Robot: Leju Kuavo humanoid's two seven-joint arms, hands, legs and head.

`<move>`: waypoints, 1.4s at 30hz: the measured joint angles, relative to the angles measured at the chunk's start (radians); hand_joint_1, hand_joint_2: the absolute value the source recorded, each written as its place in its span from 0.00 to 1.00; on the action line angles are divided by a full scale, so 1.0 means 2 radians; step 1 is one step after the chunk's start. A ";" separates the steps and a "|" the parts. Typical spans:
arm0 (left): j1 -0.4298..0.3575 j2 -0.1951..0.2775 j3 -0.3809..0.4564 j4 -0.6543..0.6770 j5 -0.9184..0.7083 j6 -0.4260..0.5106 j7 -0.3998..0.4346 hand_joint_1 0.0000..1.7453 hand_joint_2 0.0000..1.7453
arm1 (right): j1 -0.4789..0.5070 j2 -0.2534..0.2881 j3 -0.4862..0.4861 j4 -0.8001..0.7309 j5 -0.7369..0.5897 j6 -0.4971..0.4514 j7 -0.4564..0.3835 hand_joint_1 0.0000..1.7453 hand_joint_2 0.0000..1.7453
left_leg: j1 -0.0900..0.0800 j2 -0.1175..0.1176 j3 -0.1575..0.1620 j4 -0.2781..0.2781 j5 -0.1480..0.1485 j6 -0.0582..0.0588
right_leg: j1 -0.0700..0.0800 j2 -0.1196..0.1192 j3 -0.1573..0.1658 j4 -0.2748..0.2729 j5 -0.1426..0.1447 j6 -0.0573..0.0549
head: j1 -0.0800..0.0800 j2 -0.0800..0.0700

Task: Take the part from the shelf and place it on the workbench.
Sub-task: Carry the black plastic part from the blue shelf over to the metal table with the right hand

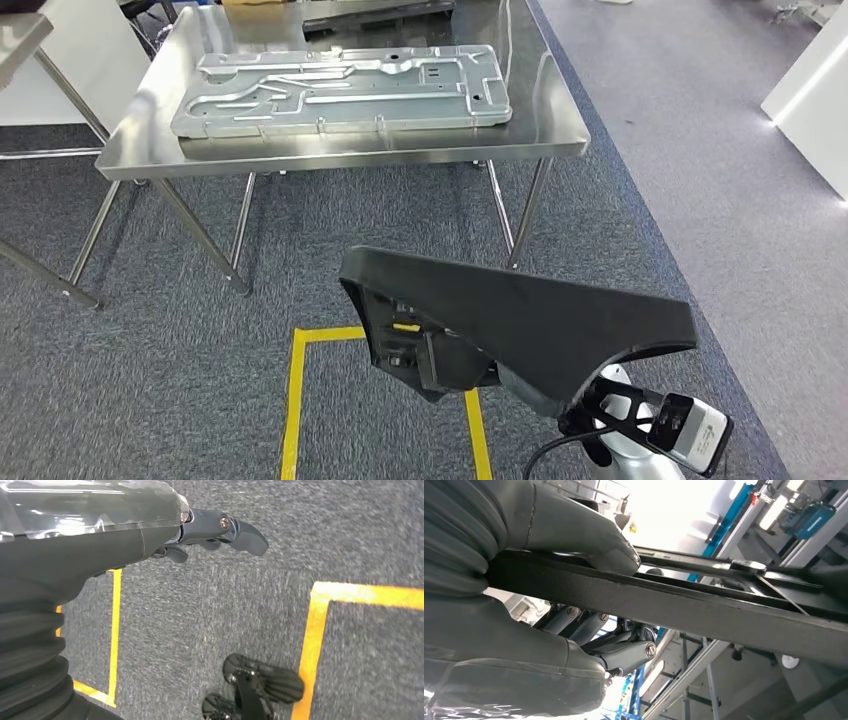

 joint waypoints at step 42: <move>-0.001 -0.002 0.001 0.000 0.002 0.000 0.000 0.00 1.00 | 0.020 0.011 -0.007 -0.012 0.016 0.004 0.000 0.99 1.00 | 0.002 -0.001 0.036 -0.011 -0.013 0.011 | -0.007 -0.001 -0.088 0.095 -0.006 0.018 | 0.000 0.000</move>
